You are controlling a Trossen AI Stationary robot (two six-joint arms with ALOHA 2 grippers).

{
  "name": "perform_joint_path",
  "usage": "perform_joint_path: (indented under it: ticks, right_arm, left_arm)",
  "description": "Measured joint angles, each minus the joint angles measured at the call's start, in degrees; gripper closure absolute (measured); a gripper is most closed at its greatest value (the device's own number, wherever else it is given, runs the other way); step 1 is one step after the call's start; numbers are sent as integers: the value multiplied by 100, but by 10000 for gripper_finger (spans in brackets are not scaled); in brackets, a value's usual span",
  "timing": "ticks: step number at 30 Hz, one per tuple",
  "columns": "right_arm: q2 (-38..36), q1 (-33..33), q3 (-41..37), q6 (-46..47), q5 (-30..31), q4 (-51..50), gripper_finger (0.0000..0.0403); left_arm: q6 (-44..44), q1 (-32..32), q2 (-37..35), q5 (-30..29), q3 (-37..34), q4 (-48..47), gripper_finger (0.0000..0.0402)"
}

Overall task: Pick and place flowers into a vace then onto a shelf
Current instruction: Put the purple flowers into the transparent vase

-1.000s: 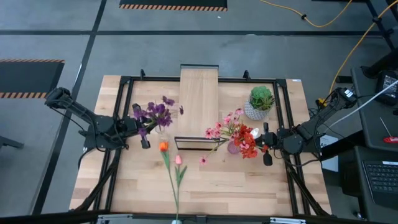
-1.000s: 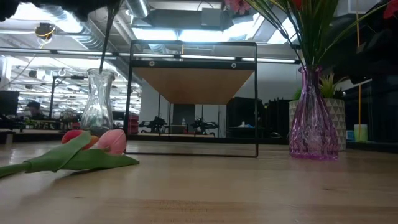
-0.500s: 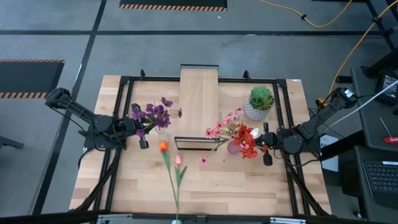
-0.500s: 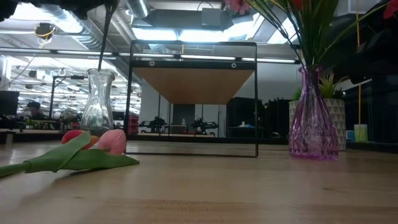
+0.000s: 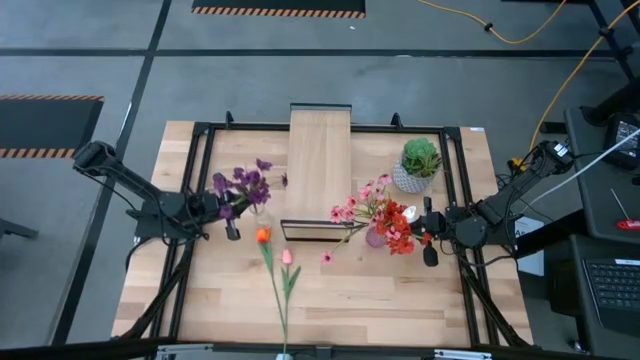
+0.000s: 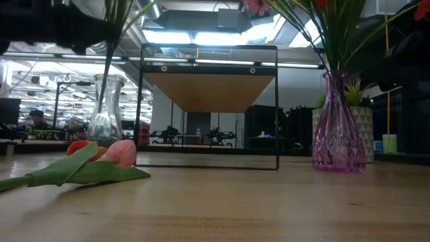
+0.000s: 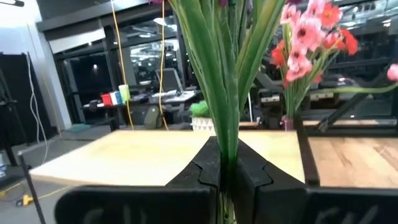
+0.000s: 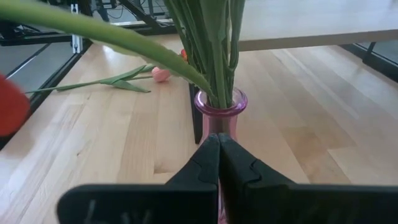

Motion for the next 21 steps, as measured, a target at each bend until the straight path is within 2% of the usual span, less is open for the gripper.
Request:
perform_joint_path:
  ticks: [9, 21]
  right_arm:
    - [2, 0, 0, -1, 1, 3, 401]
    - [2, -1, 0, -17, 1, 10, 401]
  left_arm:
    - [-364, 2, 67, 42, -201, -144, 389]
    - [-462, 2, 62, 103, -201, -142, 352]
